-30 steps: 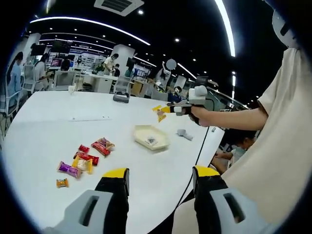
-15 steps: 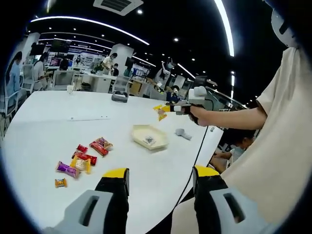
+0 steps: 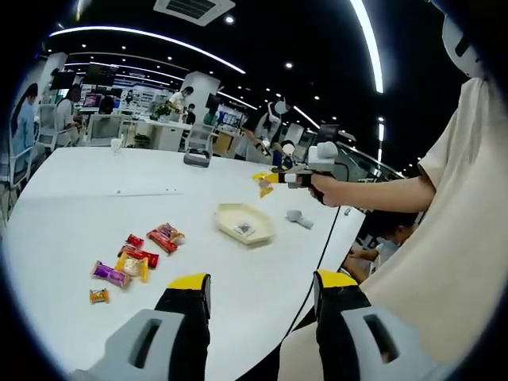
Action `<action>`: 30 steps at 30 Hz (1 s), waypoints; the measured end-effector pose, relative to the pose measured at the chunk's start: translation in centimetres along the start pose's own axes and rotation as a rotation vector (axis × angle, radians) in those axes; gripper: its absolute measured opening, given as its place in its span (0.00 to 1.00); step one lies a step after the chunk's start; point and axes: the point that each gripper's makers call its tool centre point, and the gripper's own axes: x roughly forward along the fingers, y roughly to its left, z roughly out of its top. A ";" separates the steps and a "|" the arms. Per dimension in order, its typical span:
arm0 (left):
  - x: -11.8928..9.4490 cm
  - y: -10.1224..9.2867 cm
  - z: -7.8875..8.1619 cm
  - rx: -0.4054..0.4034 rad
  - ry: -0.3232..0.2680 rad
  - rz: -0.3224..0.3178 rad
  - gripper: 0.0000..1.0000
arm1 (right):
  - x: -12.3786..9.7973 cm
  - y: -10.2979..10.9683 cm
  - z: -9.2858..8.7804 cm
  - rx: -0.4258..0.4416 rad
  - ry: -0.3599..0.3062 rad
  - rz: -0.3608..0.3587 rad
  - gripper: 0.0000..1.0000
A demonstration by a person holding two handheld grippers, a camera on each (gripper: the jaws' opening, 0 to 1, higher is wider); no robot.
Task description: Place the target food into the container with the food tongs after gripping and lifting it, then release it inside without dropping or visibly crushing the food.
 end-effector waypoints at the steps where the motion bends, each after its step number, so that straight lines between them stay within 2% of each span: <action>1: 0.0 0.0 0.0 -0.001 -0.001 -0.001 0.52 | 0.0 -0.1 0.0 0.003 -0.001 -0.002 0.22; 19: 0.0 0.1 -0.4 -0.011 0.000 0.004 0.52 | 0.1 0.1 -0.3 0.015 -0.001 0.004 0.24; 30: -0.8 0.4 -0.7 -0.022 -0.003 0.019 0.52 | 1.4 3.8 -0.9 0.029 0.010 0.090 0.23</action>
